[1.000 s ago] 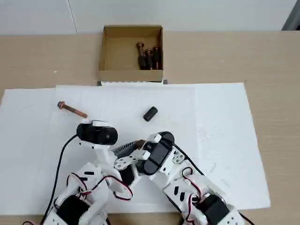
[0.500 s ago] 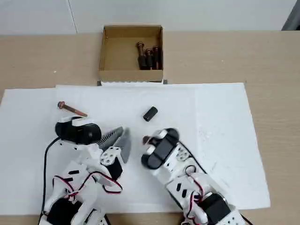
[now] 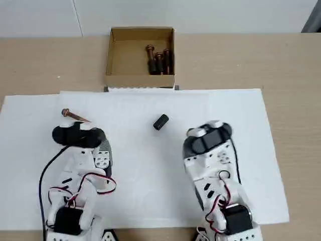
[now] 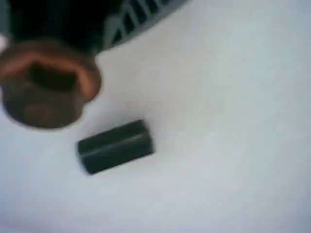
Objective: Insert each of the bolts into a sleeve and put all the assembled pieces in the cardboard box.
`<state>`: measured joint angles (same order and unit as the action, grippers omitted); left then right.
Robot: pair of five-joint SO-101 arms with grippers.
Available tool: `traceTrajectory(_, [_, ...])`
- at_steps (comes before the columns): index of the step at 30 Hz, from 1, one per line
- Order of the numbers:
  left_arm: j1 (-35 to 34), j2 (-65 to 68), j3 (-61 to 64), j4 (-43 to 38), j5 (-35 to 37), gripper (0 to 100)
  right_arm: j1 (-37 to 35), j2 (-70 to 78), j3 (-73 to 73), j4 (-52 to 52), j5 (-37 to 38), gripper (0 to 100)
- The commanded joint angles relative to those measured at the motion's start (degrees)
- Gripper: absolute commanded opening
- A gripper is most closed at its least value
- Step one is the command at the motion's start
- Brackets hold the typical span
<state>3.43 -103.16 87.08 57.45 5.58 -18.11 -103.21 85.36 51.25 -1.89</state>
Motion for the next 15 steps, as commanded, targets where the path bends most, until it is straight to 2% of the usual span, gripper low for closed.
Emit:
traceTrajectory(1, [-1.0,-0.4,1.7,-0.5,-1.6,1,4.2,0.1,-1.9,-4.4,-7.3,0.2])
traceTrajectory(8, [-0.9,-0.4,4.2,-0.4,-1.5,1,4.2,5.8,-9.1,-4.3,-8.0,0.2])
traceTrajectory(15, [-1.0,-0.4,6.5,-0.5,-1.4,1,4.2,36.2,-32.4,-5.0,-8.4,0.2])
